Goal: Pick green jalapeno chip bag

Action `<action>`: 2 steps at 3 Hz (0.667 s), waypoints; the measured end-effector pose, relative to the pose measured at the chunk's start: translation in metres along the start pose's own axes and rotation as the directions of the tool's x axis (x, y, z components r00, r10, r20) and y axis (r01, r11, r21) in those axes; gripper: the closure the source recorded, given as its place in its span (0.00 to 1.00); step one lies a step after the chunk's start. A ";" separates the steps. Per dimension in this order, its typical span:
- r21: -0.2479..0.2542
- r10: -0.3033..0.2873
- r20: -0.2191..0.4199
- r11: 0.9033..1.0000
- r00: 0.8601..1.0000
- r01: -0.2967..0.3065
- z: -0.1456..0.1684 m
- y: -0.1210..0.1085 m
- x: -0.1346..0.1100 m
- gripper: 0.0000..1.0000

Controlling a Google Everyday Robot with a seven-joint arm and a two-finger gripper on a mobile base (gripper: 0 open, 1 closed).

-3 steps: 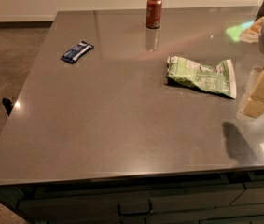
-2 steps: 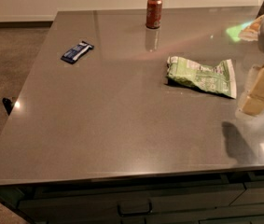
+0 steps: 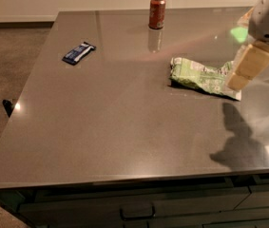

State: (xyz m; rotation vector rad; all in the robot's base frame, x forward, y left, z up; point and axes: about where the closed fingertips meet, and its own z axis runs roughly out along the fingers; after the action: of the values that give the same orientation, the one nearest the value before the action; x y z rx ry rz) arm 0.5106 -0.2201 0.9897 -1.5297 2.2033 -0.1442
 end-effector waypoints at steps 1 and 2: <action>-0.008 0.050 0.024 0.999 0.998 -0.050 0.025 -0.038 -0.003 0.00; -0.032 0.100 0.025 0.995 0.995 -0.100 0.057 -0.069 -0.004 0.00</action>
Offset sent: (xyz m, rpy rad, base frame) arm 0.1382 -0.0227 -0.0505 0.1131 0.0785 -0.1240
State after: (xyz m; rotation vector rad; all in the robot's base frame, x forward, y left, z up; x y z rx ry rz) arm 0.5949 -0.2333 0.9635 -1.4253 2.2654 -0.0588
